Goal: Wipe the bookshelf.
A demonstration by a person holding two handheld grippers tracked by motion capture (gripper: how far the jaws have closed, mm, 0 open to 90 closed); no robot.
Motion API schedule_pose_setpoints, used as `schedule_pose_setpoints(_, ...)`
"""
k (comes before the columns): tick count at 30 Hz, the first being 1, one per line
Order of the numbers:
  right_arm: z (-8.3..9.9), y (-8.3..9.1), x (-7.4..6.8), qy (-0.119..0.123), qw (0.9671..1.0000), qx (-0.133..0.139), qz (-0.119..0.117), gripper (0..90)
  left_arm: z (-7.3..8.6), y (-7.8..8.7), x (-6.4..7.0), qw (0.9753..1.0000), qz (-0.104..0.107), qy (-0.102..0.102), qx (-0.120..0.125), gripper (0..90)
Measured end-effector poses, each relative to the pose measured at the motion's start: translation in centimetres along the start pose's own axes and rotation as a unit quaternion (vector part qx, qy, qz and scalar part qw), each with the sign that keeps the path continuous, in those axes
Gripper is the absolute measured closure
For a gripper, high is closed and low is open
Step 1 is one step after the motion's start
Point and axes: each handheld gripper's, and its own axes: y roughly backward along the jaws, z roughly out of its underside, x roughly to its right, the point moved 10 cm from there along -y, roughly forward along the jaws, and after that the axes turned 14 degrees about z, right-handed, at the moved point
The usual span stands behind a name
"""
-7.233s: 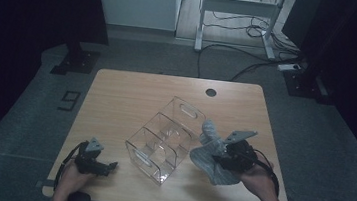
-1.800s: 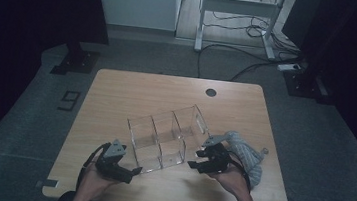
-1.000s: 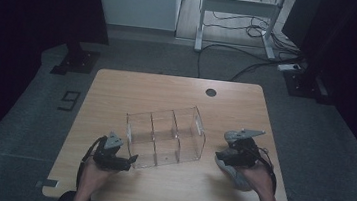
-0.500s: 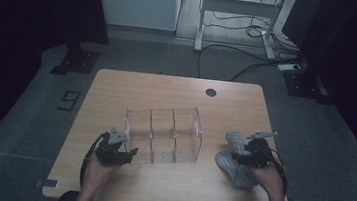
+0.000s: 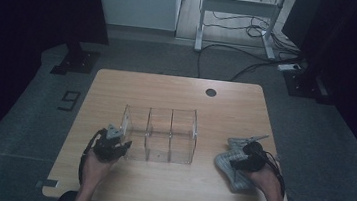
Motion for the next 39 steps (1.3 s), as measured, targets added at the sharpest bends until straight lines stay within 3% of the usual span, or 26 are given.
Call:
schedule_pose_setpoints(5,-0.4,0.7,-0.2,-0.002,1.0,0.005,-0.005,19.4,-0.1,0.1,-1.1,0.9999,-0.005,0.009,-0.002,70.4)
schedule_pose_setpoints(10,-1.2,2.5,0.9,-0.011,0.999,0.042,0.008,16.4,-0.1,0.3,-2.0,0.9999,-0.004,0.015,-0.001,76.3)
schedule_pose_setpoints(14,-0.2,2.3,1.6,-0.004,0.9994,0.029,0.017,12.9,-0.1,0.4,-2.7,0.9997,-0.006,0.022,0.001,80.3)
schedule_pose_setpoints(18,1.1,1.0,1.5,-0.002,1.0,0.003,0.008,12.4,0.0,0.6,-3.3,0.9996,-0.009,0.027,0.005,83.6)
schedule_pose_setpoints(22,1.5,0.4,1.2,0.007,0.9999,-0.008,0.013,13.3,0.1,0.8,-3.6,0.9994,-0.011,0.031,0.007,86.2)
schedule_pose_setpoints(26,1.8,0.3,1.2,0.027,0.9986,-0.016,0.042,27.1,0.2,0.9,-3.7,0.9995,-0.006,0.03,0.01,86.7)
schedule_pose_setpoints(31,1.8,0.7,1.8,0.001,0.998,-0.02,0.059,50.6,0.2,0.9,-3.7,0.9995,-0.003,0.027,0.016,86.0)
schedule_pose_setpoints(34,1.7,0.8,2.1,0.004,0.998,-0.019,0.06,58.2,0.3,0.9,-3.7,0.9994,0.004,0.028,0.019,85.1)
schedule_pose_setpoints(39,1.0,1.6,2.6,-0.029,0.9986,0.01,0.043,62.8,0.3,0.9,-3.8,0.9993,0.01,0.028,0.022,83.2)
